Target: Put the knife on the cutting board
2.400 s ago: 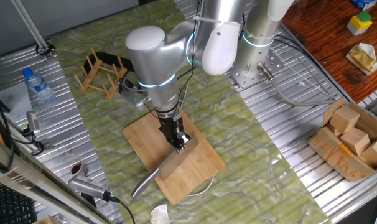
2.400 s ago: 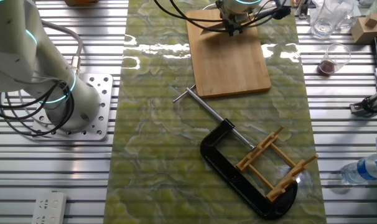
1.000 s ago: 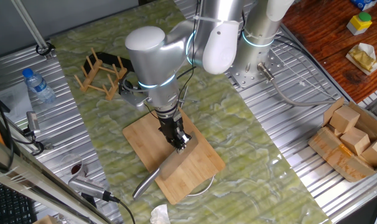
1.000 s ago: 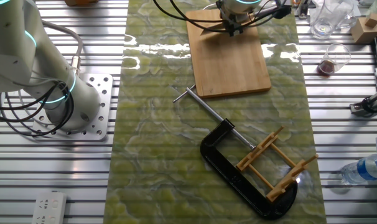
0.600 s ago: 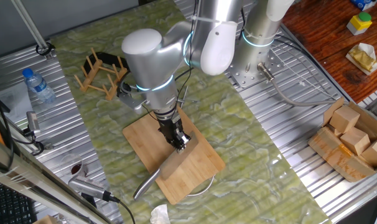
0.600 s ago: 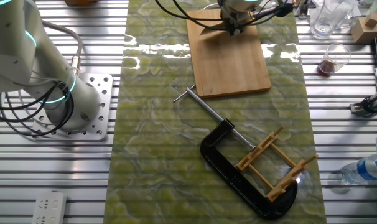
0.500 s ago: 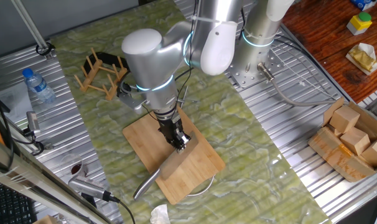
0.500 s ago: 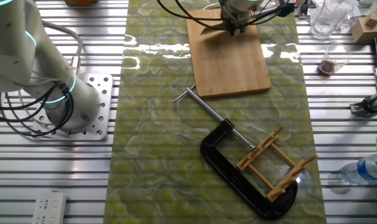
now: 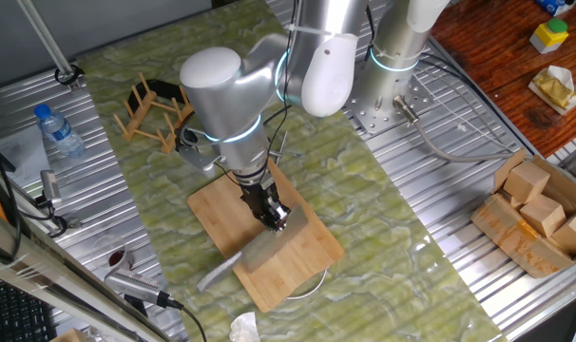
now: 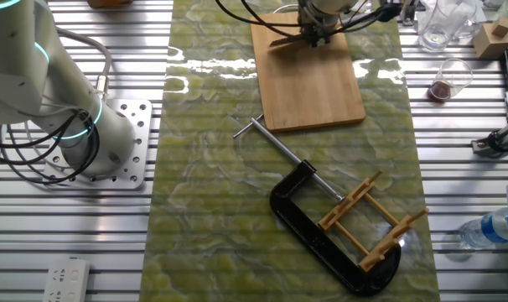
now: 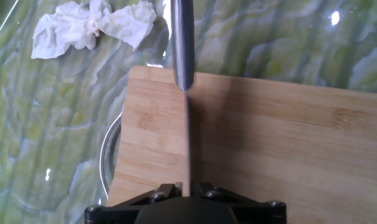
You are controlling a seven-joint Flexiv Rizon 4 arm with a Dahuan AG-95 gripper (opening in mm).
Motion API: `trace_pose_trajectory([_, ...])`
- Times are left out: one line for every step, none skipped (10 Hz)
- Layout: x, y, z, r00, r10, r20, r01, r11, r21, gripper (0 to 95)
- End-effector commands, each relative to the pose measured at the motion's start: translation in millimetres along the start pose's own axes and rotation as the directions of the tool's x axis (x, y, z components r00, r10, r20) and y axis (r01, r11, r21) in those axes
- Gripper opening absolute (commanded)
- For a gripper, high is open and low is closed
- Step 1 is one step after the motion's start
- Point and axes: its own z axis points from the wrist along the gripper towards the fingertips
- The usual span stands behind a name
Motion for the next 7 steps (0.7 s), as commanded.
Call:
trace_pose_trajectory([-0.3,-0.1,0.0,1.000,0.000,0.000,0.000,1.000,0.002,19.0])
trace_pose_trajectory([-0.3,0.0,0.0,1.000,-0.001,0.000,0.001,1.000,0.002,19.0])
trace_pose_trajectory([-0.3,-0.1,0.1,1.000,-0.002,0.001,0.002,1.000,0.002,19.0])
trace_pose_trajectory([-0.3,-0.1,0.1,1.000,-0.002,0.001,0.002,1.000,0.002,19.0])
trace_pose_trajectory([-0.2,-0.1,0.0,1.000,-0.006,0.000,0.006,1.000,0.002,19.0])
trace_pose_trajectory([0.2,-0.9,-0.7,1.000,-0.021,-0.002,0.021,1.000,0.008,19.0])
trace_pose_trajectory([1.0,-3.4,-2.4,0.999,-0.032,-0.007,0.033,0.999,0.016,19.0])
